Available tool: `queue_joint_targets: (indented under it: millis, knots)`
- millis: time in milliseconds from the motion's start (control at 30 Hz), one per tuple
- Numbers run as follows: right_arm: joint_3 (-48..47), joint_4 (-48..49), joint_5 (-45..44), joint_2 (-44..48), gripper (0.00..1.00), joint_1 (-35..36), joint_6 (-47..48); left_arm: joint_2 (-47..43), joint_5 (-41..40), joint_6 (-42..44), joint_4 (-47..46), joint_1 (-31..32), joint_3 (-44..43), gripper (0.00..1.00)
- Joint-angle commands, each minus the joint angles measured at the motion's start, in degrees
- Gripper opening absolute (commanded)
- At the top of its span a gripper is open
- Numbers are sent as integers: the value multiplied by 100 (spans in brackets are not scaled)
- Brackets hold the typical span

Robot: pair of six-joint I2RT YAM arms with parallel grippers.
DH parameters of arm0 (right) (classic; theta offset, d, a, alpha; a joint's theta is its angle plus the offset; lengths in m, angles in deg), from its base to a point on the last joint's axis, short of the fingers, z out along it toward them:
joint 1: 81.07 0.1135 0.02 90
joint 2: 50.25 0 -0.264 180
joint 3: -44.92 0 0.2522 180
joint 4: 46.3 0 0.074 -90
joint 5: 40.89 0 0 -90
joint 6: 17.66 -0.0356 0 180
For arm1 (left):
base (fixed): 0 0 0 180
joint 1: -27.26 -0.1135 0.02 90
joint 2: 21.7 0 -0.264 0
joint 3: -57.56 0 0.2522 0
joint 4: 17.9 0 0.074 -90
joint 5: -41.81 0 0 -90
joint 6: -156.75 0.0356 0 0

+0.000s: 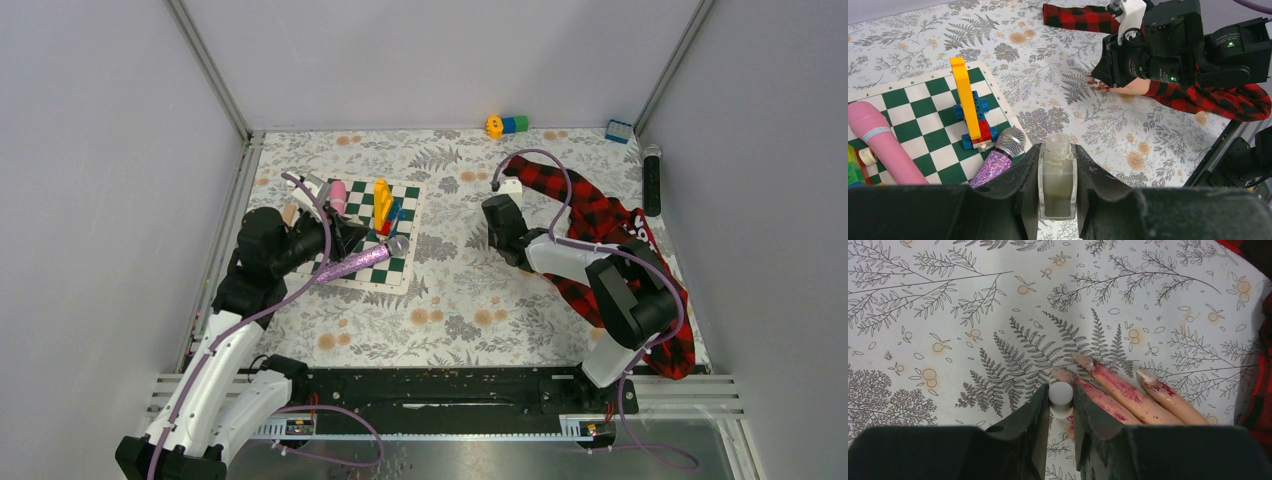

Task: Paint the nails
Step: Paint the nail polish on the nail.

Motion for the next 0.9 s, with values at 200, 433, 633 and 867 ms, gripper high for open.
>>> queue_joint_targets:
  millis: [200,433,633,867]
  knots:
    - [-215,-107,-431,186,0,86,277,-134,17,-32,-378,-30,-9,0]
    - [-298,-137,-368,321,0,90,271,-144,-12,-37,-379,-32,-3,0]
    - [-494,-181,-346,328,0,140,303,-143,-37,-34,-368,-38,-4,0]
    - [-740,-186,-171,56,0,139,310,-134,-68,-19,-351,-32,-8,0]
